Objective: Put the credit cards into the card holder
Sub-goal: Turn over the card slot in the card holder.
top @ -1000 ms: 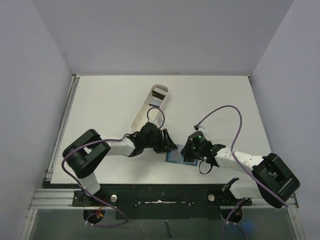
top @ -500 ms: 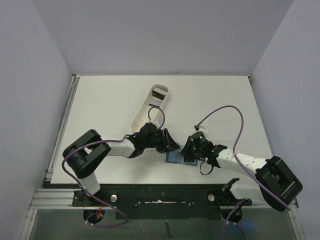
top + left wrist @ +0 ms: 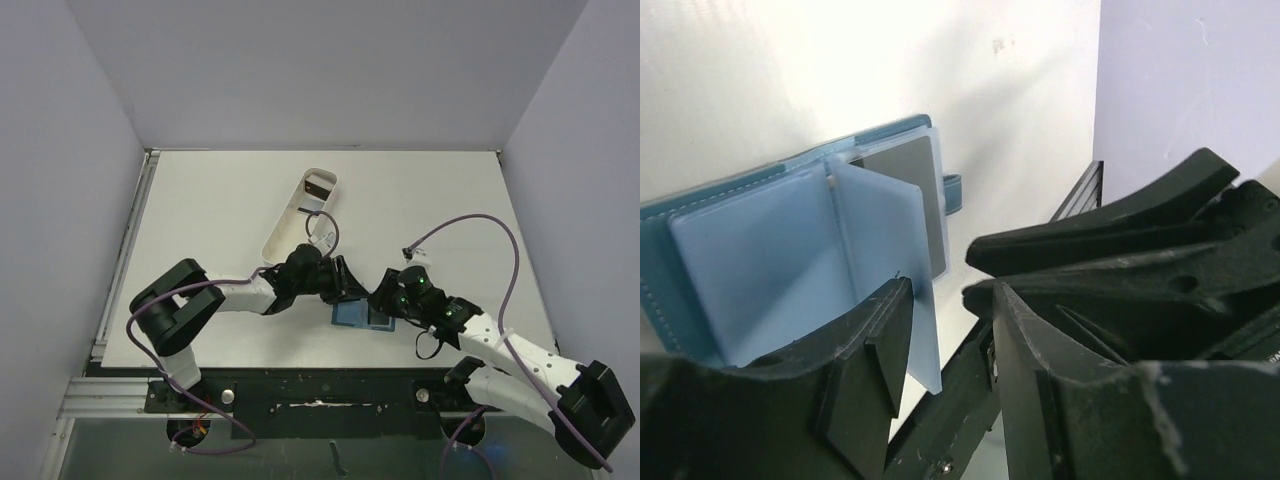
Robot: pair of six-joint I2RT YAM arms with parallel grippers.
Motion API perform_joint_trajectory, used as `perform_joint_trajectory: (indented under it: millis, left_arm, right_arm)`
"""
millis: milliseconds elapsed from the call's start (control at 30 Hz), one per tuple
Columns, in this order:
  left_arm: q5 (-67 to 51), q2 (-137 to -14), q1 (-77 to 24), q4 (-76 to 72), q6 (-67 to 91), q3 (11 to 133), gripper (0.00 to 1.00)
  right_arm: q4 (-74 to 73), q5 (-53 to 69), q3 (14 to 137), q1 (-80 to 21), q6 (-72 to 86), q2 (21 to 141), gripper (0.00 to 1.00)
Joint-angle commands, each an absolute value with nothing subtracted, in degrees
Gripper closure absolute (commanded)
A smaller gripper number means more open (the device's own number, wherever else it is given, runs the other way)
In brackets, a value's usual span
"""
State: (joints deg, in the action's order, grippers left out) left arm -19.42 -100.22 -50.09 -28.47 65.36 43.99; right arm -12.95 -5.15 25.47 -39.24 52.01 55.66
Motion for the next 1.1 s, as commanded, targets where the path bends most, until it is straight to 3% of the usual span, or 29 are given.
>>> perform_joint_trajectory:
  millis: [0, 333, 567, 867, 1067]
  left_arm:
    - [-20.13, -100.88, -50.77, -29.67, 64.45, 47.98, 0.64]
    - [-20.03, -104.47, -53.06, -28.62, 63.94, 51.94, 0.65]
    - [-18.23, -102.01, -53.00, -24.35, 61.30, 52.50, 0.64]
    - [-8.55, -96.01, -50.48, -2.92, 49.16, 59.60, 0.49]
    - [2.27, -94.74, -43.26, 11.74, 43.66, 67.80, 0.40]
  right_arm:
    - [-15.91, -6.85, 26.78, -39.89, 50.95, 48.74, 0.68]
    - [-22.60, -9.48, 27.28, -40.12, 52.57, 36.76, 0.66]
    - [-25.41, -12.49, 28.47, -40.23, 53.14, 36.35, 0.63]
    - [-28.74, -15.45, 30.53, -40.25, 51.00, 37.42, 0.55]
    - [-28.34, -15.05, 30.48, -40.24, 49.98, 37.16, 0.51]
